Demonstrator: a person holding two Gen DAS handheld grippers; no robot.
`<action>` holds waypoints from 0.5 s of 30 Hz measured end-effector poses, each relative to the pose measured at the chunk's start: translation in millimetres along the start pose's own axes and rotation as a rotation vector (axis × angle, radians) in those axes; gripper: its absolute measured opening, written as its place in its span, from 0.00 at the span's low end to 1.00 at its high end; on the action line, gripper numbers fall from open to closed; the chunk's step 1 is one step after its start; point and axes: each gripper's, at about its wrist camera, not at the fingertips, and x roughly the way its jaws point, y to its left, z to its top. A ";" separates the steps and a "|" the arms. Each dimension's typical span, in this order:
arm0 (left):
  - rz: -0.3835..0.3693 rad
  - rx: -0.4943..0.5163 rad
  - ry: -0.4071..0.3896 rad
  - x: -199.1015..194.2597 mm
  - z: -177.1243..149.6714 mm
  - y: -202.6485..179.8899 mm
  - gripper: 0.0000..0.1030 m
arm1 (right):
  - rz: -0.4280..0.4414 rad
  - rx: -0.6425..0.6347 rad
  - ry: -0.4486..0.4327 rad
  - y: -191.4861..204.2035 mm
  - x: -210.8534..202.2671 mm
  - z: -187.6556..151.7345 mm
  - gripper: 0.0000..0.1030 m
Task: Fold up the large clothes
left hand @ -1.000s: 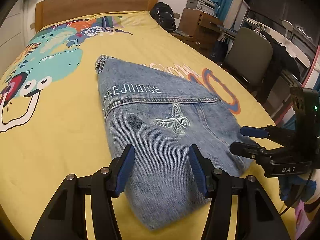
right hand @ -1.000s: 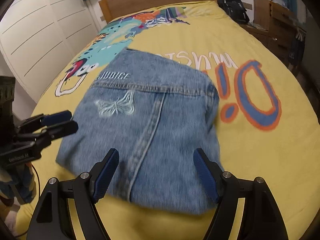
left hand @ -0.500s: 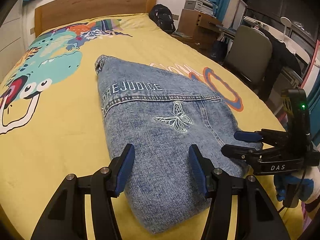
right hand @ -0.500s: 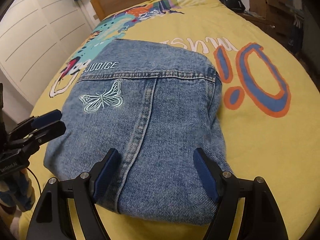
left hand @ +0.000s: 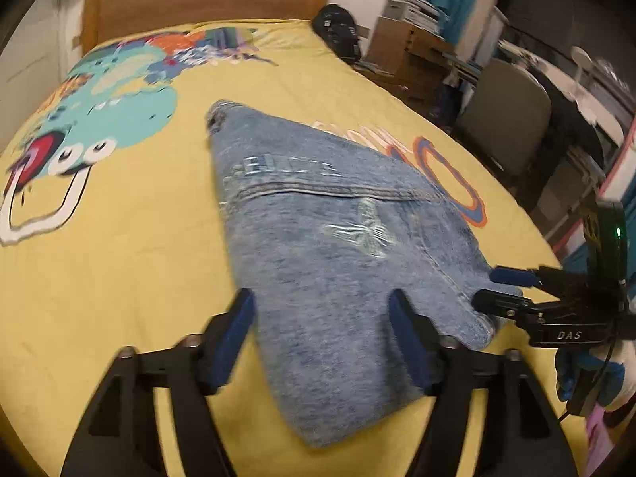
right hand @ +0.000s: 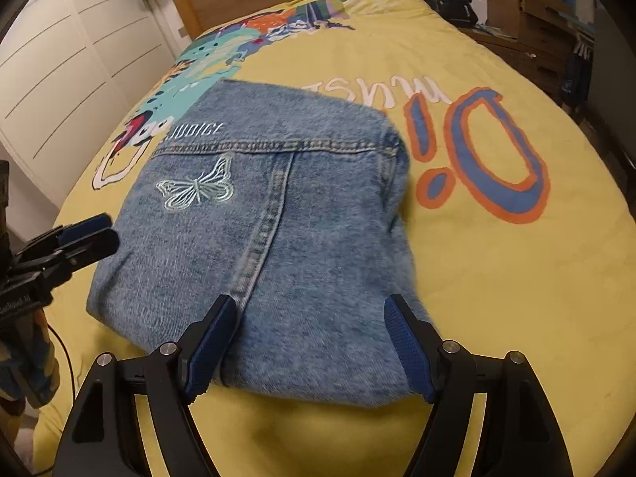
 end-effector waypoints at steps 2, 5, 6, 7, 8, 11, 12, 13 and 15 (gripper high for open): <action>-0.006 -0.035 -0.002 -4.8 3.3 11.7 0.67 | -0.010 0.012 -0.007 -6.0 -5.4 1.6 0.76; -0.012 -0.080 0.006 -9.3 10.0 25.6 0.71 | -0.015 0.053 -0.012 -18.6 -9.5 7.9 0.76; -0.016 -0.093 0.014 -8.8 12.5 29.2 0.72 | -0.008 0.075 -0.012 -23.7 -9.6 10.2 0.76; -0.023 -0.110 0.026 -7.7 14.1 31.8 0.73 | -0.002 0.091 -0.013 -27.7 -9.2 11.7 0.77; -0.032 -0.127 0.046 -5.2 15.1 33.8 0.73 | 0.010 0.109 -0.011 -31.0 -8.0 13.2 0.77; -0.063 -0.162 0.098 6.3 13.1 35.4 0.73 | 0.074 0.167 0.020 -39.7 3.5 18.1 0.79; -0.068 -0.173 0.112 11.1 11.9 36.3 0.73 | 0.092 0.184 0.040 -42.3 10.2 19.4 0.79; -0.072 -0.188 0.124 15.8 11.1 38.4 0.73 | 0.098 0.194 0.055 -43.6 15.6 21.0 0.79; -0.083 -0.220 0.143 24.3 11.0 44.0 0.73 | 0.102 0.211 0.087 -47.9 27.2 23.7 0.79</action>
